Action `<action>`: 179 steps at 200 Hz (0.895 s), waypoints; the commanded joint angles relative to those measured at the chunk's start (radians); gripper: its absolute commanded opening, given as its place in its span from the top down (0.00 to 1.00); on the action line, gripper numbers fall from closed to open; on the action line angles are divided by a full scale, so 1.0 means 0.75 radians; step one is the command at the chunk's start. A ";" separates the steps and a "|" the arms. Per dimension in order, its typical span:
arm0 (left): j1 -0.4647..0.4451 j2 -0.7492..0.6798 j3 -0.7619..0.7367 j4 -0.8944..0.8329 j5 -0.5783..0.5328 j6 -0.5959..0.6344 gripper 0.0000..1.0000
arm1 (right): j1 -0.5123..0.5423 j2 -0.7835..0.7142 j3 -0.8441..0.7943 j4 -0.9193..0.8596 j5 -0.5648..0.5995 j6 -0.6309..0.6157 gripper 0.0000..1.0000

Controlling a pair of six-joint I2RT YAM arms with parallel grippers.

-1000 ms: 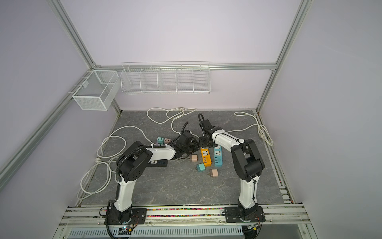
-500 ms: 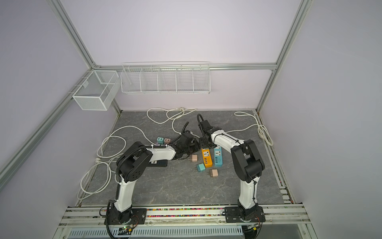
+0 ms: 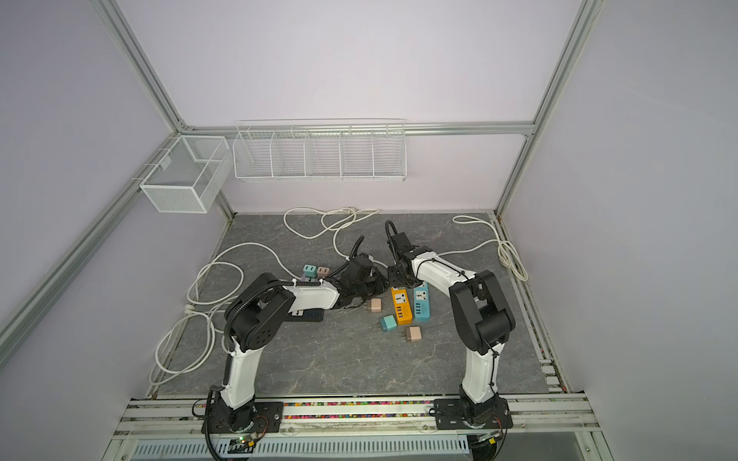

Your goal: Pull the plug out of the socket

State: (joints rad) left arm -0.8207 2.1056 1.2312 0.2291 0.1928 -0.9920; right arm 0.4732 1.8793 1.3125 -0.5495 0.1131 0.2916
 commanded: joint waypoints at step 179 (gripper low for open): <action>-0.010 0.089 -0.094 -0.265 0.013 0.001 0.79 | -0.017 -0.107 -0.006 0.039 0.026 -0.090 0.90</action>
State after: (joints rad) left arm -0.8211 2.1059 1.2049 0.2611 0.2291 -0.9943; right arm 0.4686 1.8736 1.3067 -0.5434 0.1146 0.2600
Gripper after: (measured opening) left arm 0.212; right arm 0.307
